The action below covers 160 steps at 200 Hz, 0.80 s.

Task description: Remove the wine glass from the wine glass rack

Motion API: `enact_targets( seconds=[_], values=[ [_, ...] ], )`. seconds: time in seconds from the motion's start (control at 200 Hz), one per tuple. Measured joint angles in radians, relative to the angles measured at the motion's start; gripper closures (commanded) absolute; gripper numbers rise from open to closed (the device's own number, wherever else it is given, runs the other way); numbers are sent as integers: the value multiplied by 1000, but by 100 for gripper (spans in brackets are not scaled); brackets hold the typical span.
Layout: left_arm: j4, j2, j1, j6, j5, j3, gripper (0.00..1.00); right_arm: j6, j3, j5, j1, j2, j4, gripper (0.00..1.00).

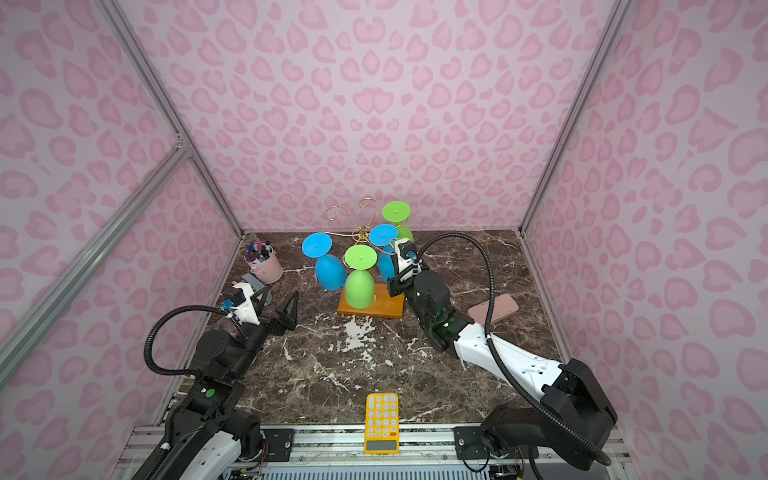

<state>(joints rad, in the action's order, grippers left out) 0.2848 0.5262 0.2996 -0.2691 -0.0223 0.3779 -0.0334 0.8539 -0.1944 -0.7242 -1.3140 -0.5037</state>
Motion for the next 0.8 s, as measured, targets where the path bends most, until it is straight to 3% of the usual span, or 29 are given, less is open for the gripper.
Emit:
enact_targets(
  seconds=[0.535, 0.8],
  values=[
    [0, 0, 2, 0, 0, 0, 3, 7, -105, -10, 38, 105, 9, 51],
    [-3, 0, 2, 5, 0, 15, 3, -39, -169, 133, 189, 175, 10, 42]
  ],
)
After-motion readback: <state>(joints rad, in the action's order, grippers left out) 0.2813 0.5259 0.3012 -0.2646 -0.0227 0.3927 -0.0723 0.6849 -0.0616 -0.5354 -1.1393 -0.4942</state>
